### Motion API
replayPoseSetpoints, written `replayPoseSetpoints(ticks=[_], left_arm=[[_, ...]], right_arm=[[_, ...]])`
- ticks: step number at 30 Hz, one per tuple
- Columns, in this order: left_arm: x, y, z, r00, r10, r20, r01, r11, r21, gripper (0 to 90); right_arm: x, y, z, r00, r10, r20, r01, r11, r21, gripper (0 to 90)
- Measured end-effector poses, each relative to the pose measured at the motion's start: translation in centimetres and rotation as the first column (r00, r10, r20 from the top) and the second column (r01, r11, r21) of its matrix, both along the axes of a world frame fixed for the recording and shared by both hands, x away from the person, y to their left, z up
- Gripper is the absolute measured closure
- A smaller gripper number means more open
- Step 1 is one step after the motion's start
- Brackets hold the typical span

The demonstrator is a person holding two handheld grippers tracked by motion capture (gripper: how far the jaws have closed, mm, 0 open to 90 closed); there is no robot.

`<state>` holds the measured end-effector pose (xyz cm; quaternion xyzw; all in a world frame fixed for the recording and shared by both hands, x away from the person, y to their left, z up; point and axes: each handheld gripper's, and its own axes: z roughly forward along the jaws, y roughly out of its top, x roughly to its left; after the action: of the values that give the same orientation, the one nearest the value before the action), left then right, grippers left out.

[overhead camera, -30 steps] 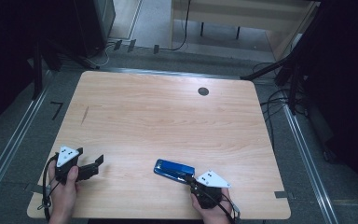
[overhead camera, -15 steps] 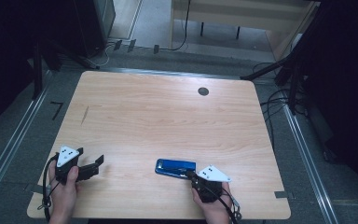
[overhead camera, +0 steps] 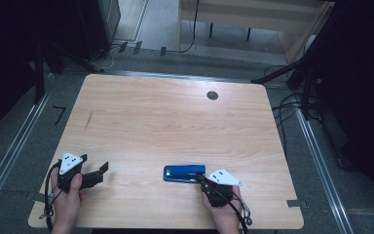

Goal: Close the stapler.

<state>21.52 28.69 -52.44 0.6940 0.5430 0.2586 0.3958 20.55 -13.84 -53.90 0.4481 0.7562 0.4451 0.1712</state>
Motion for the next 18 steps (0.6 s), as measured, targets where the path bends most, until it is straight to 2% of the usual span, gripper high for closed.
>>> replayPoseSetpoints(ticks=[16, 18], left_arm=[[-0.03, -0.04, -0.01, 1.0000, -0.003, 0.003, 0.003, 1.0000, 0.001, 15.6], [-0.04, -0.03, 0.00, 1.0000, -0.004, 0.002, 0.004, 1.0000, 0.000, 15.6]], right_arm=[[0.26, -0.24, -0.02, 1.0000, -0.008, 0.004, 0.008, 1.000, -0.002, 89.8], [0.11, -0.58, 0.15, 0.9999, 0.001, 0.010, -0.001, 1.000, 0.004, 83.2]])
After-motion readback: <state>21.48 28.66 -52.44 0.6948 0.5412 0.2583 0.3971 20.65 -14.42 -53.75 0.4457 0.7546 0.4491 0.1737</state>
